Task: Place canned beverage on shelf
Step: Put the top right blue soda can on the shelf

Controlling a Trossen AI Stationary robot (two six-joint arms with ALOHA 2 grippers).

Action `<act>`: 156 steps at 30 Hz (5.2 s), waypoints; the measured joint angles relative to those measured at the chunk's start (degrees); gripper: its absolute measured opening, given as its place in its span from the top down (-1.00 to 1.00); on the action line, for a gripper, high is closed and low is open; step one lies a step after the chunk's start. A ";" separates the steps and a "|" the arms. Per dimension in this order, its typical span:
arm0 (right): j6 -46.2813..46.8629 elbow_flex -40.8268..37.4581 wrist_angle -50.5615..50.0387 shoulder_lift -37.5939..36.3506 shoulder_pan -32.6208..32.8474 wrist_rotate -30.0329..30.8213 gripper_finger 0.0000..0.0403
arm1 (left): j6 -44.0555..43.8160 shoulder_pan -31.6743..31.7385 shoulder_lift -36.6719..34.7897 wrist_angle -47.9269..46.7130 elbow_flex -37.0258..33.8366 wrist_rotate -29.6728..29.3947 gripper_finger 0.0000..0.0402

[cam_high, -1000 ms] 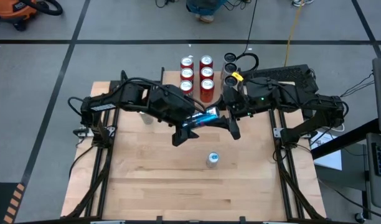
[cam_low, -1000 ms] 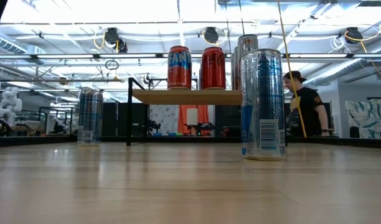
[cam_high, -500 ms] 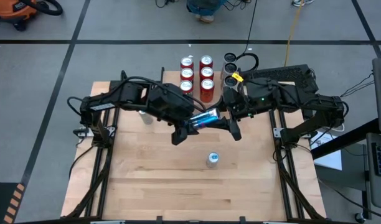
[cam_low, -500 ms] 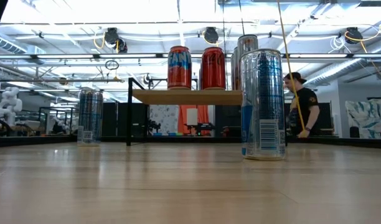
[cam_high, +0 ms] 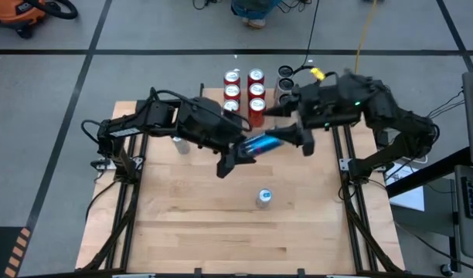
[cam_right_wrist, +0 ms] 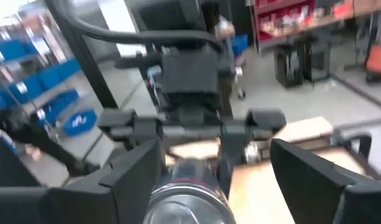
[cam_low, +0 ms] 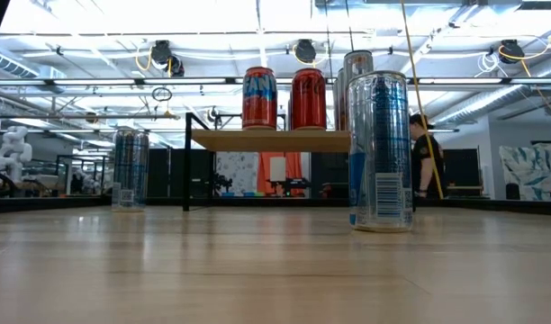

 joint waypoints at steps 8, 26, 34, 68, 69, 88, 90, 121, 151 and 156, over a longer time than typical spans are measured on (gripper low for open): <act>-0.15 5.82 -0.68 -2.70 -2.83 0.09 -0.42 | -0.18 1.97 -1.17 15.18 -0.02 -0.57 -0.14; 10.74 5.71 9.65 0.25 -3.57 6.92 -0.42 | -2.28 6.61 1.53 53.83 0.02 -5.47 -0.19; 12.84 5.72 8.61 1.00 -4.88 3.35 -0.42 | -5.76 6.70 2.79 54.23 0.17 -6.58 -0.19; 6.37 11.61 8.05 -1.03 -9.19 -3.36 -0.56 | -4.64 4.66 5.22 49.68 0.04 -4.68 -0.19; 6.05 11.61 8.61 -0.67 -9.21 -4.13 -0.55 | -4.70 4.66 5.28 49.46 0.04 -4.53 -0.19; 7.54 11.50 11.22 0.67 -11.07 -8.51 0.01 | -5.08 4.66 5.24 46.28 0.15 -4.76 -0.20; 7.59 11.50 10.86 0.67 -11.07 -8.66 0.01 | -5.07 4.71 5.16 45.26 0.18 -4.97 -0.20; 2.22 11.61 -10.54 3.40 -13.67 -11.38 -0.03 | -7.15 9.33 1.48 27.39 0.09 0.76 -0.71; 2.13 11.57 -10.23 4.91 -13.63 -11.30 -0.03 | -7.41 8.44 4.60 26.84 0.04 -2.55 -0.60; 1.81 11.57 -10.28 4.91 -13.63 -11.30 -0.03 | -7.52 8.62 4.63 26.51 0.04 -2.71 -0.48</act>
